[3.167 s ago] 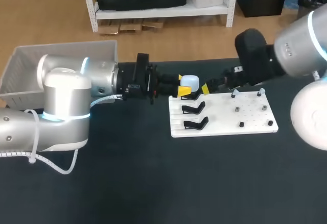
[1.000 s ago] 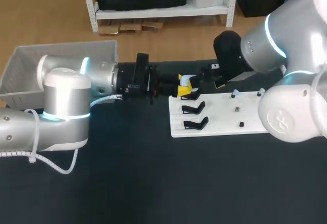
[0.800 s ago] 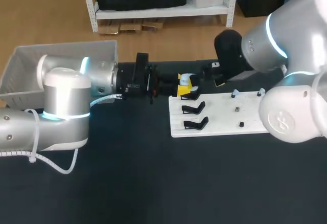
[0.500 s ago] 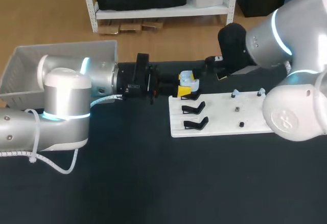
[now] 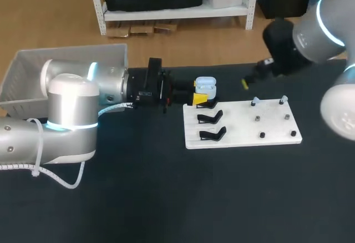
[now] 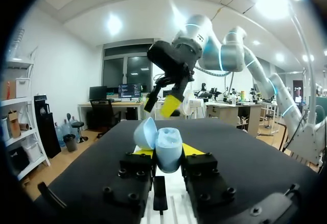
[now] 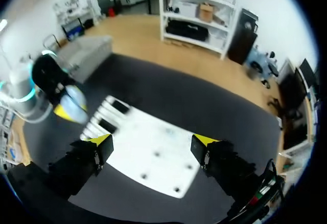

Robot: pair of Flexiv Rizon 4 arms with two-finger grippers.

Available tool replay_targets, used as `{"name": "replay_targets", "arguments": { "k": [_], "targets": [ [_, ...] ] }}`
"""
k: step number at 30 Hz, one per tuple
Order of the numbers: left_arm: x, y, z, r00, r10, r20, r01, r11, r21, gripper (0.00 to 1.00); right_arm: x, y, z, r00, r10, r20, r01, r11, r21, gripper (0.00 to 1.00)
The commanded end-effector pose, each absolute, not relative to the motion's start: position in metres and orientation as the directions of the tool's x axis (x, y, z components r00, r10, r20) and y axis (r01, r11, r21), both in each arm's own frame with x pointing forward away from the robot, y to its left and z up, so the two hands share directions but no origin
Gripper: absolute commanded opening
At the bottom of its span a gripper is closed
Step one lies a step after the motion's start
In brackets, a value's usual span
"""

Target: Pick up each earbud case from the left stands, insert the matching earbuds, close the lid, and place the case in the box.

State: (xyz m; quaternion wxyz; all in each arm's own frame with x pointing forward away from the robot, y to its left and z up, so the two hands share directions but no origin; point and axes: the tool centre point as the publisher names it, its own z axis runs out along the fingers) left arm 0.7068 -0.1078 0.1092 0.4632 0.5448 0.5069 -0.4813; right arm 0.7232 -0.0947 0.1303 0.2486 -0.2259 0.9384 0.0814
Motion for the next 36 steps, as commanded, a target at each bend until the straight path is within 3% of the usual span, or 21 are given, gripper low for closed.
{"name": "replay_targets", "arguments": {
  "k": [1, 11, 18, 22, 36],
  "targets": [
    [0.706, -0.108, 0.108, 0.026, 0.102, -0.994, 0.998, -0.053, 0.021, 0.00, 0.721, -0.112, 0.127, -0.813, -0.398, -0.424, -0.391, 0.914, -0.107, 1.00],
    [0.706, -0.108, 0.108, 0.026, 0.102, -0.994, 0.998, -0.053, 0.021, 0.00, 0.737, -0.141, 0.088, -0.861, -0.404, -0.310, -0.379, 0.915, -0.139, 0.99],
    [0.706, -0.108, 0.108, 0.026, 0.102, -0.994, 0.998, -0.053, 0.021, 0.00, 0.748, -0.153, 0.065, -0.877, -0.407, -0.254, -0.391, 0.913, -0.114, 0.77],
    [0.706, -0.108, 0.108, 0.026, 0.102, -0.994, 0.998, -0.053, 0.021, 0.00, 0.752, -0.159, 0.056, -0.882, -0.407, -0.237, -0.391, 0.914, -0.113, 0.53],
    [0.706, -0.108, 0.108, 0.026, 0.102, -0.994, 0.998, -0.053, 0.021, 0.00, 0.762, -0.169, 0.035, -0.894, -0.394, -0.213, -0.378, 0.919, -0.115, 0.49]
  ]
}}
